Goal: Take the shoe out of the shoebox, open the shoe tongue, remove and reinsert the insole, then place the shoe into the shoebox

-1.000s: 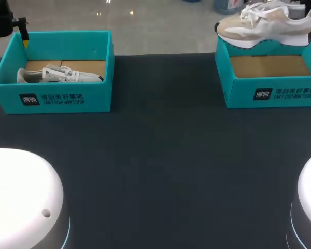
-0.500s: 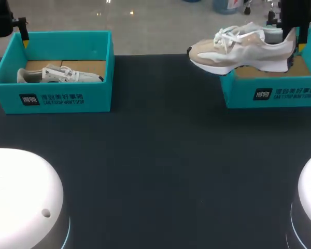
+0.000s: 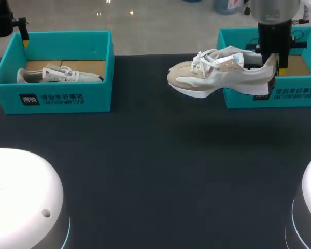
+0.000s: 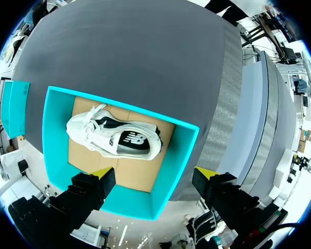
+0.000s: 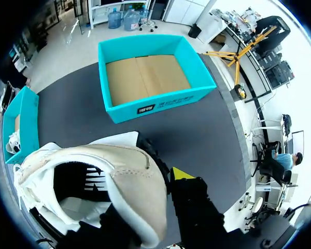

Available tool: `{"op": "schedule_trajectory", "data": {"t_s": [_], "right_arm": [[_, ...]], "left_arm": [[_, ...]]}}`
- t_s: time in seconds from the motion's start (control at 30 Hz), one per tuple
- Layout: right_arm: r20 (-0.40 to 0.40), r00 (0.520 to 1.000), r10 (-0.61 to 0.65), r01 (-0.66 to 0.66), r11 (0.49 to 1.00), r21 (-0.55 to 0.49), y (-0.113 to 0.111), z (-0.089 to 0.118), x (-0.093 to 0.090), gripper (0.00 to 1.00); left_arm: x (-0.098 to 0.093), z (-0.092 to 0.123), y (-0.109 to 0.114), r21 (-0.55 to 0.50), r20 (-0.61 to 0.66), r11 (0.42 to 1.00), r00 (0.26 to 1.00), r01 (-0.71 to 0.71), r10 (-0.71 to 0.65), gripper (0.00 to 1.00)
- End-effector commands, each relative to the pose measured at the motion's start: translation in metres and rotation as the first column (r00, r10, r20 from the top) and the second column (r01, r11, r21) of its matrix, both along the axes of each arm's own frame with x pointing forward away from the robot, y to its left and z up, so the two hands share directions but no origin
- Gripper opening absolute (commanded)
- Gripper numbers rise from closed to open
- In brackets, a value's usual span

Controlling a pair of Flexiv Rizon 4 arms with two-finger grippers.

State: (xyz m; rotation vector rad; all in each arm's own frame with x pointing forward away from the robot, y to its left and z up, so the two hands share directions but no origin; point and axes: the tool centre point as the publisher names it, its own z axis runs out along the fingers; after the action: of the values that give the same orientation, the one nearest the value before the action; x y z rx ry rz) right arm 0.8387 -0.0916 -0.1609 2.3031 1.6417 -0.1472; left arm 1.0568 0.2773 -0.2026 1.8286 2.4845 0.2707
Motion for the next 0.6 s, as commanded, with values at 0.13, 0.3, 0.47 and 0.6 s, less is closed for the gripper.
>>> {"op": "schedule_trajectory", "data": {"t_s": [0.13,0.3,0.47,0.6], "right_arm": [[0.021,1.0,0.005,-0.005,1.0,0.002,-0.003,0.001,-0.004,0.0],[0.021,1.0,0.005,-0.005,1.0,0.002,-0.003,0.001,-0.004,0.0],[0.014,0.998,0.054,-0.053,0.997,-0.055,0.035,-0.011,-0.028,0.0],[0.026,0.998,0.065,-0.065,0.998,-0.019,0.06,-0.015,-0.05,0.0]], "left_arm": [[-0.001,0.001,0.0,0.002,0.001,1.0,1.0,0.0,0.0,1.0],[-0.001,0.001,0.0,0.002,0.001,1.0,1.0,0.0,0.0,1.0],[-0.001,0.001,0.0,0.002,0.001,1.0,1.0,0.0,0.0,1.0],[-0.001,0.001,0.0,0.002,0.001,1.0,1.0,0.0,0.0,1.0]]}}
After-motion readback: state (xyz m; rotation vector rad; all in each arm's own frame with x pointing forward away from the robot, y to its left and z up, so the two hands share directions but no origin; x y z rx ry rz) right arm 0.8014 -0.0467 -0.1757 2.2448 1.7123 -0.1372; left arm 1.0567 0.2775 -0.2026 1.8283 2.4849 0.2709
